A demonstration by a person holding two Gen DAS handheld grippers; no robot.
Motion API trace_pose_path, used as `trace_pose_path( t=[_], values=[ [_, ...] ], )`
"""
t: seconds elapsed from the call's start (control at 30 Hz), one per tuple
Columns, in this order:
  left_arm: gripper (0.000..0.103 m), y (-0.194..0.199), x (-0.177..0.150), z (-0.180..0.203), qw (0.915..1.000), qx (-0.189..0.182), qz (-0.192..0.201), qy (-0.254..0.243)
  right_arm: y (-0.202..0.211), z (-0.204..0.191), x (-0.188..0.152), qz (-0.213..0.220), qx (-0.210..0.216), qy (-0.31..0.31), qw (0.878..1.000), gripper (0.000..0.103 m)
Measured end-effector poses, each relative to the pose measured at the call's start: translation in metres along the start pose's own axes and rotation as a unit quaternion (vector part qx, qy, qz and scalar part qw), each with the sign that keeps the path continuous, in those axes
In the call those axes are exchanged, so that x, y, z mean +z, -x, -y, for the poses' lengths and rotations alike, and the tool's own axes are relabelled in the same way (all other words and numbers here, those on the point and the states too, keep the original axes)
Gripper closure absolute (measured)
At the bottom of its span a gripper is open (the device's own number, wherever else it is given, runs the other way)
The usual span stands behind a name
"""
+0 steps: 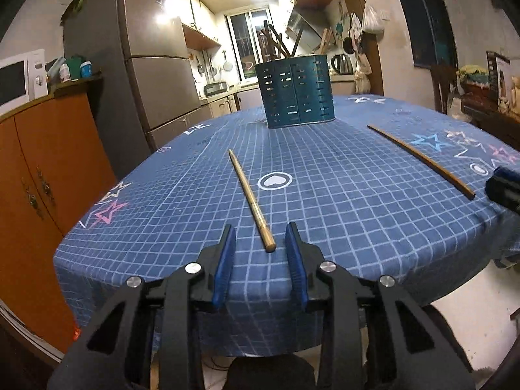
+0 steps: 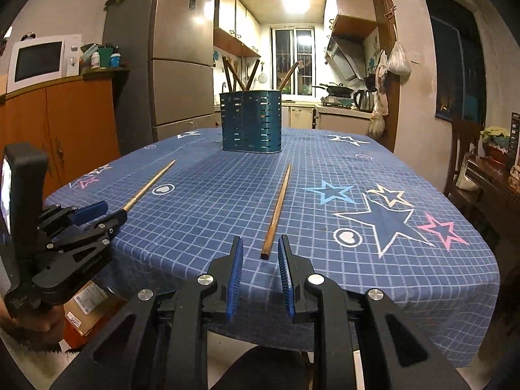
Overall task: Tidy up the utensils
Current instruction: 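Close the left tool on one chopstick while the right tool grasps the other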
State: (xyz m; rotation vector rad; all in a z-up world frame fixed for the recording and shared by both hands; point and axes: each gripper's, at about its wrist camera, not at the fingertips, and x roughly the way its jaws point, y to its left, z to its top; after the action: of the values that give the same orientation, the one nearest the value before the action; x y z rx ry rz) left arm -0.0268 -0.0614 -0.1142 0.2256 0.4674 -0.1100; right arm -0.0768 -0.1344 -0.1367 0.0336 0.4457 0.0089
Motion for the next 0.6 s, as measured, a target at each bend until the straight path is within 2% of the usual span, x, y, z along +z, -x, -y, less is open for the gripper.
trace_pose_path(
  t=[0.2, 0.4, 0.6],
  values=[
    [0.073, -0.003, -0.003, -0.003, 0.9996, -0.003, 0.018, 0.023, -0.018, -0.007, -0.006, -0.019, -0.031, 0.009, 0.999, 0.082],
    [0.073, -0.003, -0.007, -0.005, 0.9981, -0.004, 0.034, 0.05, -0.029, -0.012, -0.007, -0.003, -0.062, 0.012, 0.998, 0.085],
    [0.086, -0.003, -0.011, -0.006, 0.9966, -0.017, 0.046, 0.065, -0.031, -0.019, -0.011, 0.012, -0.081, 0.018, 0.997, 0.091]
  ],
)
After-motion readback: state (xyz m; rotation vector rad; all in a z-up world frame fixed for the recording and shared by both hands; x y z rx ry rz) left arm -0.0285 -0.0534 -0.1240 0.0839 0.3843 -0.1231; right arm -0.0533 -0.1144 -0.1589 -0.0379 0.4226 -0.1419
